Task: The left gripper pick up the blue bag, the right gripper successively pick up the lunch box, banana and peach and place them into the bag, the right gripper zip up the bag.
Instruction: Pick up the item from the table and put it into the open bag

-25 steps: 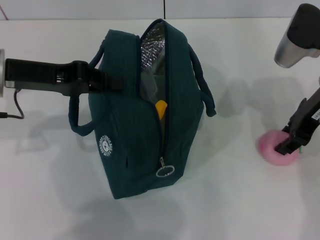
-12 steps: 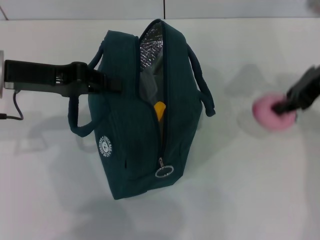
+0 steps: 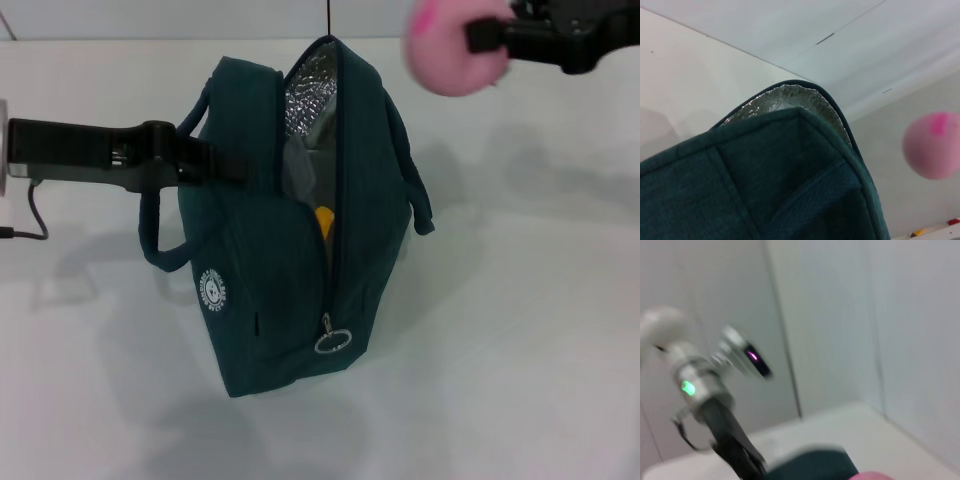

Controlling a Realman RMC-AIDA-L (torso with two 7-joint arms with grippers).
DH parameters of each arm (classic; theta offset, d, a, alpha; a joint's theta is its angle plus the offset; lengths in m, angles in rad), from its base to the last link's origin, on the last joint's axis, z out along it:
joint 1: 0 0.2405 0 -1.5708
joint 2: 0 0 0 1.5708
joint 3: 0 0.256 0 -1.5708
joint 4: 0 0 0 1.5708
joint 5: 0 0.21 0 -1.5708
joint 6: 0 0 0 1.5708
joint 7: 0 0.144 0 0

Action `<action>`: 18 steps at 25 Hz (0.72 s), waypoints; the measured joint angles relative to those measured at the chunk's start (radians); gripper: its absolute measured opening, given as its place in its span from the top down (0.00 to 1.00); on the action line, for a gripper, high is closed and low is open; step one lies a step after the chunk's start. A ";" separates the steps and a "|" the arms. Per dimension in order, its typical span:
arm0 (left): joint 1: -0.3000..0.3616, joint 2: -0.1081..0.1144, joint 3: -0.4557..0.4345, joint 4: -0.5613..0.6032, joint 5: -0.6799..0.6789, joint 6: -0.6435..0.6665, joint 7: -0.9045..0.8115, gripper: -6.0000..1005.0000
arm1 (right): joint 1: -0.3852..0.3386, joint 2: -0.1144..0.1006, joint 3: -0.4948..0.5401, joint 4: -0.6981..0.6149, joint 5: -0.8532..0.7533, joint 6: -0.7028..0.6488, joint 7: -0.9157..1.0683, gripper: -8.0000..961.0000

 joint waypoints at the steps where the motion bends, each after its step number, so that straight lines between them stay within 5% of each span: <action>1: 0.000 -0.001 0.001 0.000 -0.001 0.000 0.000 0.96 | 0.000 0.004 -0.010 0.009 0.019 0.005 -0.016 0.87; 11: -0.004 -0.011 0.002 0.000 -0.002 0.001 0.001 0.96 | 0.032 0.003 -0.285 0.246 0.191 0.275 -0.243 0.94; 18: -0.004 -0.013 -0.003 0.000 -0.002 0.000 0.007 0.96 | 0.112 -0.002 -0.327 0.408 0.182 0.323 -0.288 0.94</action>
